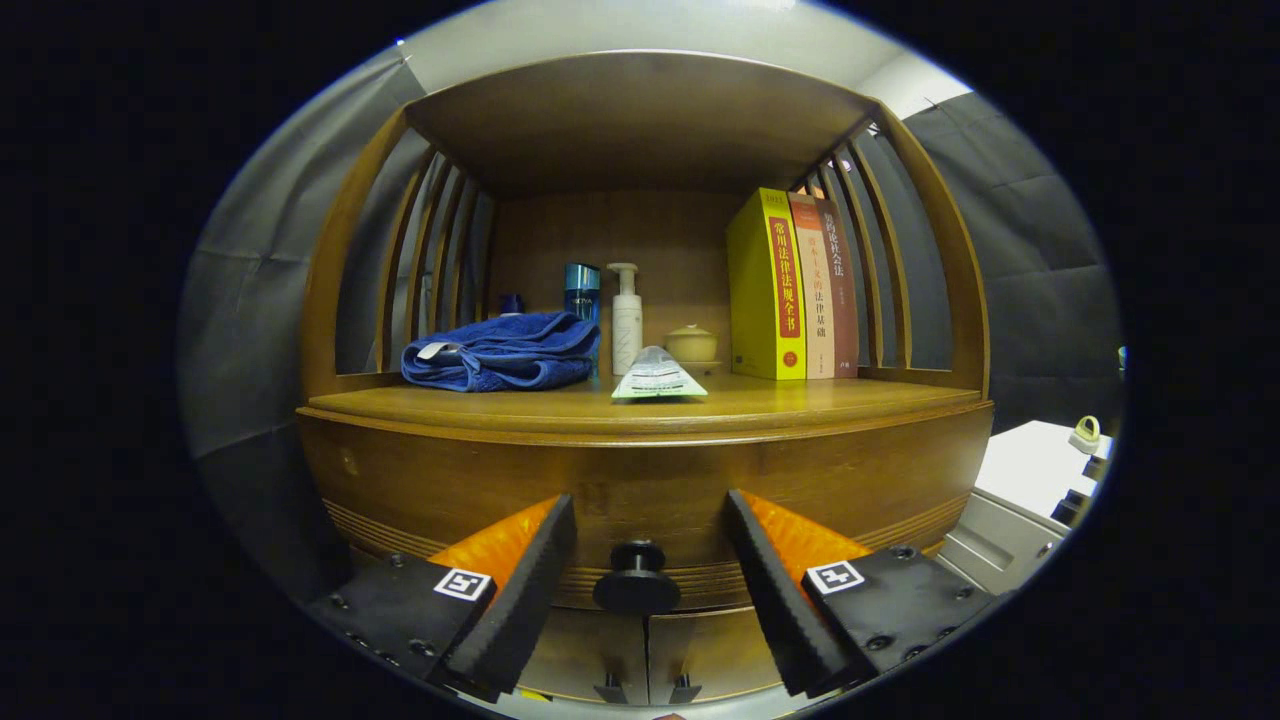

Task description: Pull open the drawer, take out the items inside it, and place them on the countertop above the cabinet.

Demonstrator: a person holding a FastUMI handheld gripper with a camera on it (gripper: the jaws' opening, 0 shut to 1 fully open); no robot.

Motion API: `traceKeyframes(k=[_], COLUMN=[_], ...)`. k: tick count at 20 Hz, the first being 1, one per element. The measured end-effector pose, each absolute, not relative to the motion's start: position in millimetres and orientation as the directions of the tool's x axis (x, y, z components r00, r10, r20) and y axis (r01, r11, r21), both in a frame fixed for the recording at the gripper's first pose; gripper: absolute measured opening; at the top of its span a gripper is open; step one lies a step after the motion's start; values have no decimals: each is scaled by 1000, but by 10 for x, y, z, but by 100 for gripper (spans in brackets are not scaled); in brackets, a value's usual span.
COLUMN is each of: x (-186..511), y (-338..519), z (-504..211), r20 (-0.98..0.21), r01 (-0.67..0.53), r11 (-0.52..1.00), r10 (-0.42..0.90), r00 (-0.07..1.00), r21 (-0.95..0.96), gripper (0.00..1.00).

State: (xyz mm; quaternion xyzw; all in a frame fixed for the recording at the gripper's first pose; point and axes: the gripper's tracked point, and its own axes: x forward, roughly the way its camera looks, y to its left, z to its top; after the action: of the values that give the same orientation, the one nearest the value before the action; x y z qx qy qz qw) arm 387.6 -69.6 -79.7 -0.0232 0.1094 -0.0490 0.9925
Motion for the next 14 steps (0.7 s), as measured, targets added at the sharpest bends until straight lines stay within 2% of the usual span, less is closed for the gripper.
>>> traceKeyframes(k=[6,14], x=[3595,2588], y=[-430,-434], z=[-407,398], r20=[-177,-142], r01=[50,54], r11=[994,998], r10=[-66,-58], r00=[982,988], r21=[-94,-32], gripper=[98,98])
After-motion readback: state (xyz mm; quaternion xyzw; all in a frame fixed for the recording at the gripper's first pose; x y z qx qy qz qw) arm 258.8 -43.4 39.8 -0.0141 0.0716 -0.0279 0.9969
